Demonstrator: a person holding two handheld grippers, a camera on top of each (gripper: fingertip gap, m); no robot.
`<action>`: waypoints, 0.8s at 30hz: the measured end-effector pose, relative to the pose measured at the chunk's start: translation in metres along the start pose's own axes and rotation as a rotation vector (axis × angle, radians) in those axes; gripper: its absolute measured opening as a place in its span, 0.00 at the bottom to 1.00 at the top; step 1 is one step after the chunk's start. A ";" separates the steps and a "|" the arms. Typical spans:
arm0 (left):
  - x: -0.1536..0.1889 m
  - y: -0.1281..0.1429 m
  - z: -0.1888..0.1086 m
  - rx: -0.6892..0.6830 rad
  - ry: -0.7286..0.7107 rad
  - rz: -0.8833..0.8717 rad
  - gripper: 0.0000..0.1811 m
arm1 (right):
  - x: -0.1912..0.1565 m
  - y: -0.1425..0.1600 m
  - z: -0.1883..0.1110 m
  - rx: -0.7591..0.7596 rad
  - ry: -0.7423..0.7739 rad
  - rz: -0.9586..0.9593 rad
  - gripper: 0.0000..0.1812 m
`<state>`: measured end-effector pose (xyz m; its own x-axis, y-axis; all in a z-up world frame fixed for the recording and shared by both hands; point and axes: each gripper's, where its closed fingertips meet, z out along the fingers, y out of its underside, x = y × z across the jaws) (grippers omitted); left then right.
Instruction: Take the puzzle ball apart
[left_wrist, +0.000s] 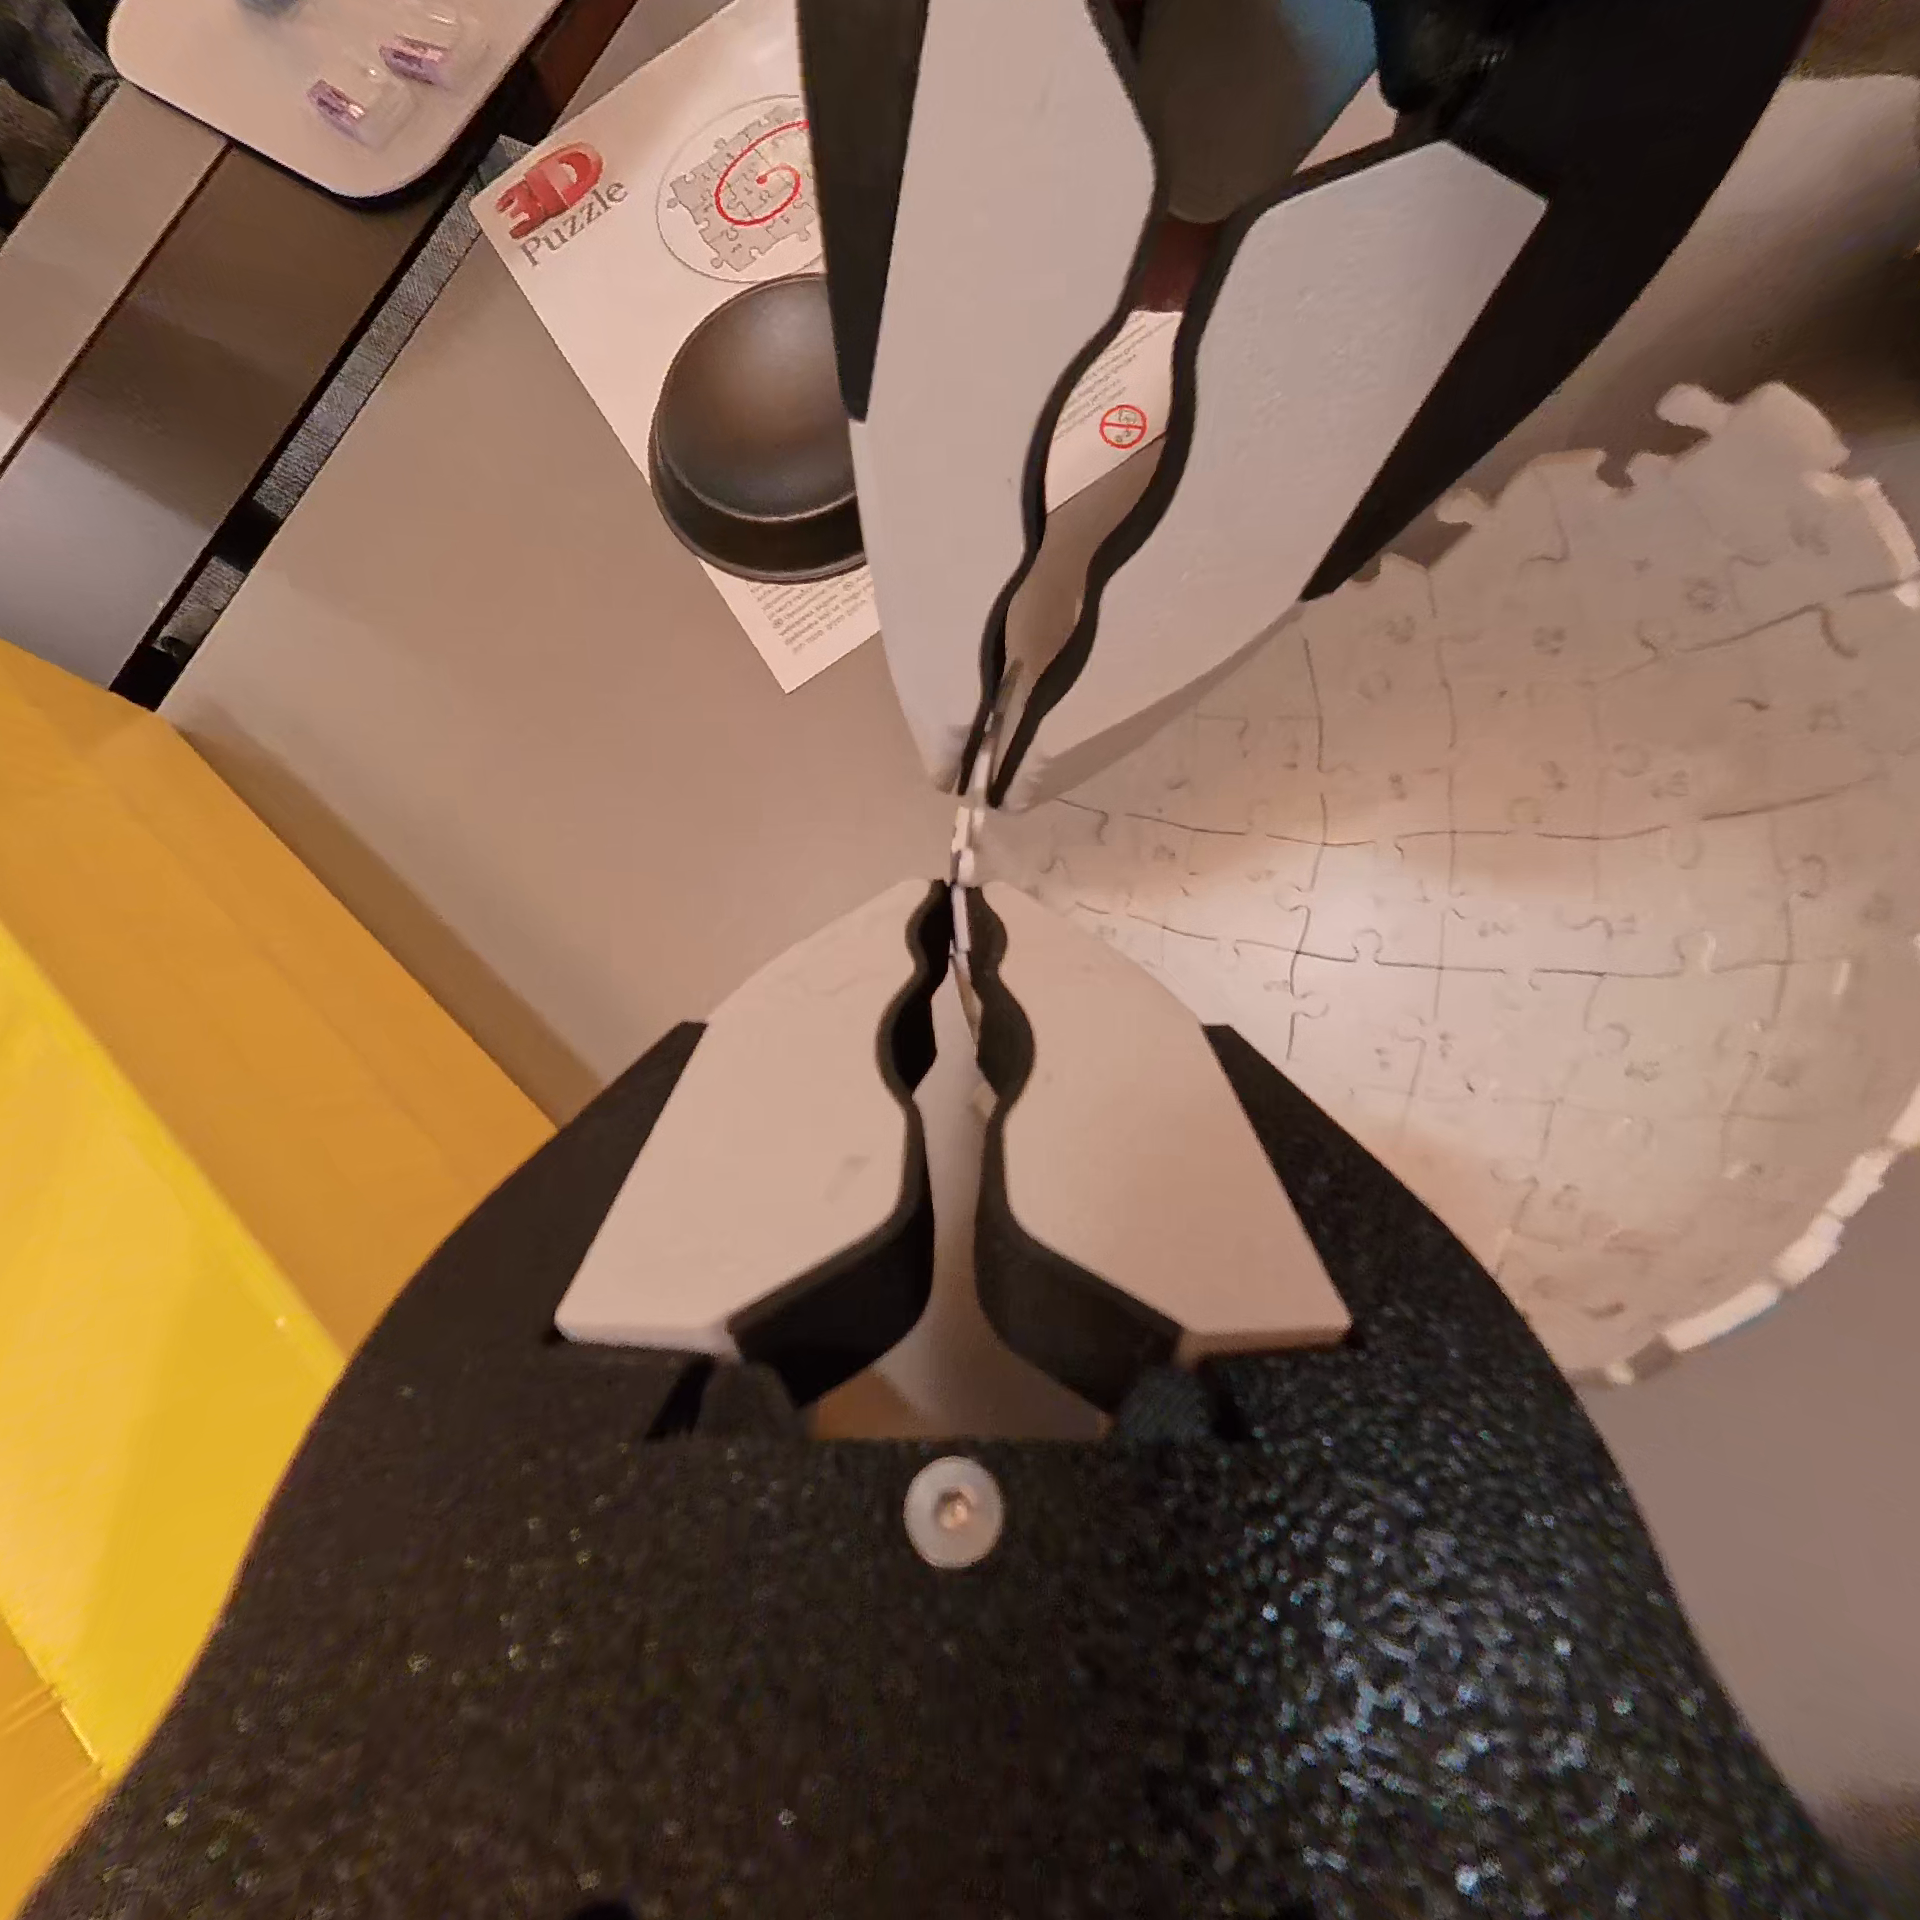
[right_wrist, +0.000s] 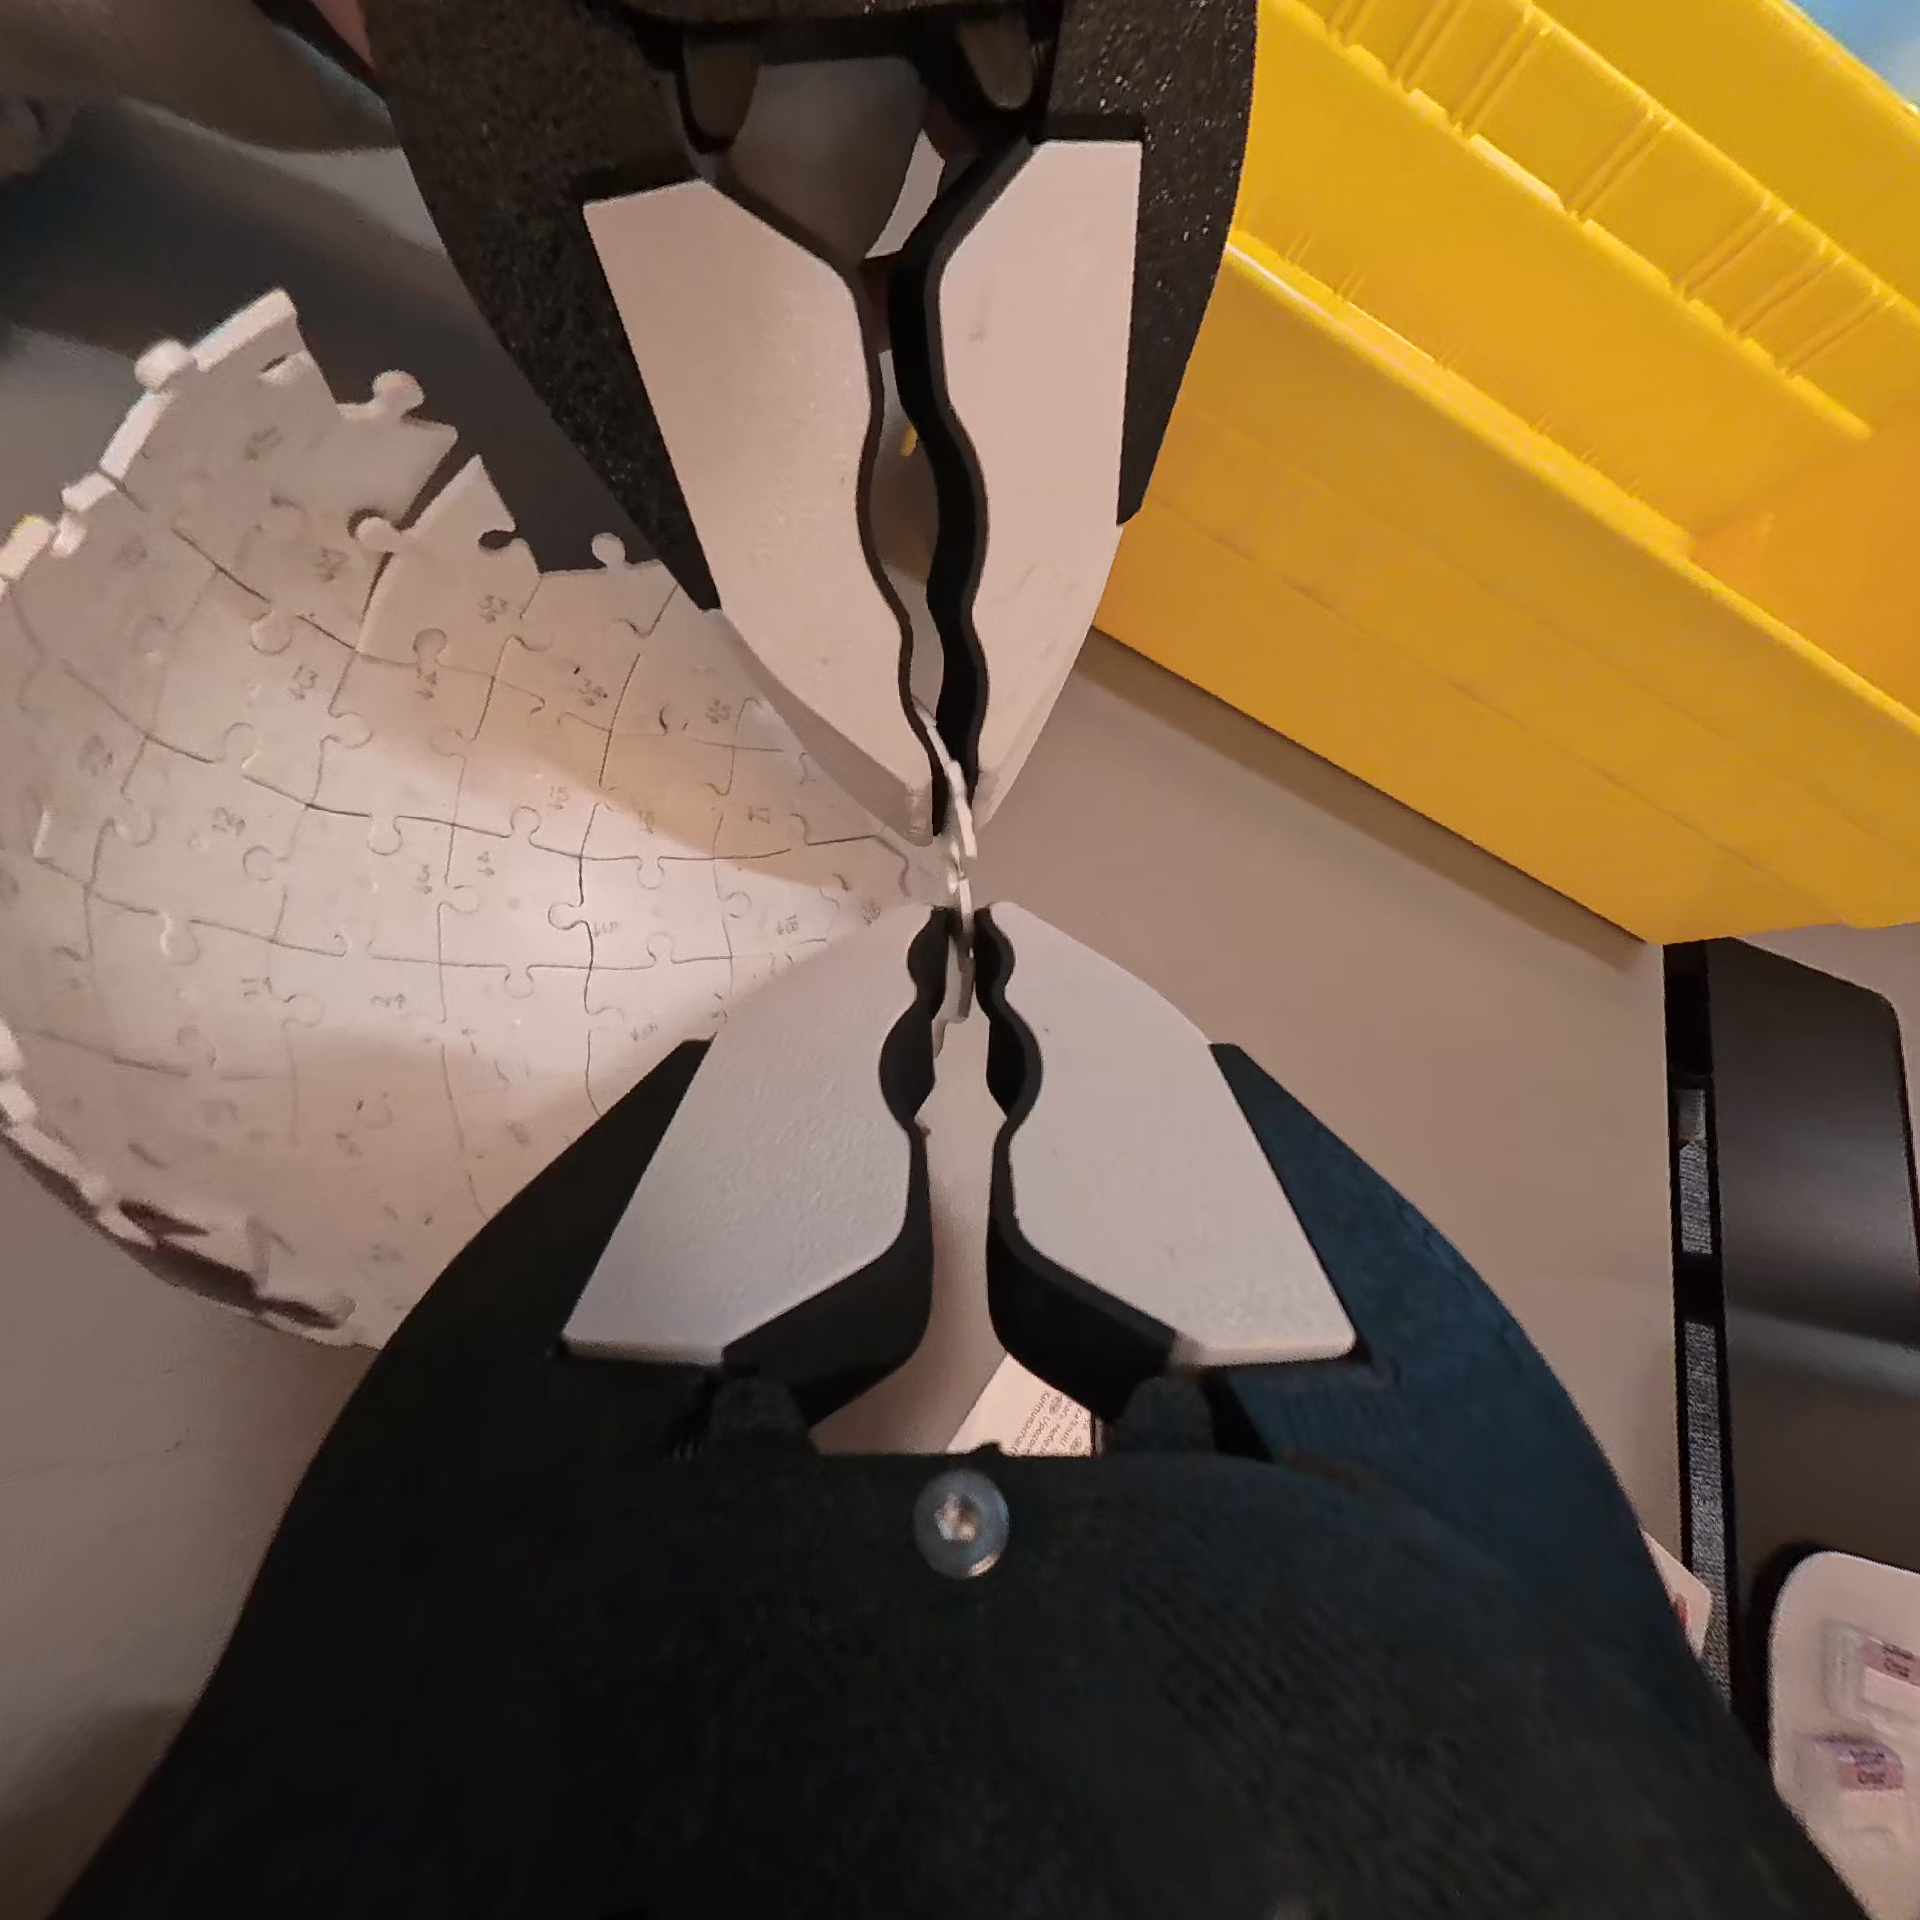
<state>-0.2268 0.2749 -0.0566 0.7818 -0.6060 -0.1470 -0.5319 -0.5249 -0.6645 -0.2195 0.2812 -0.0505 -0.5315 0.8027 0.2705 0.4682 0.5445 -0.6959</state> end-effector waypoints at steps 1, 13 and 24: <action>0.000 0.000 0.000 0.000 -0.001 0.000 0.01 | 0.000 0.000 0.000 0.000 0.000 0.001 0.02; -0.002 0.000 -0.001 0.011 -0.013 0.004 0.01 | 0.001 -0.003 -0.002 0.018 -0.004 0.000 0.02; -0.002 -0.001 -0.001 0.015 -0.017 0.005 0.01 | 0.000 -0.003 -0.004 -0.009 -0.015 -0.032 0.02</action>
<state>-0.2281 0.2758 -0.0552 0.7847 -0.5981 -0.1628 -0.5308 -0.5128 -0.6748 -0.2180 0.2799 -0.0455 -0.5571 0.7810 0.2823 0.4574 0.5723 -0.6807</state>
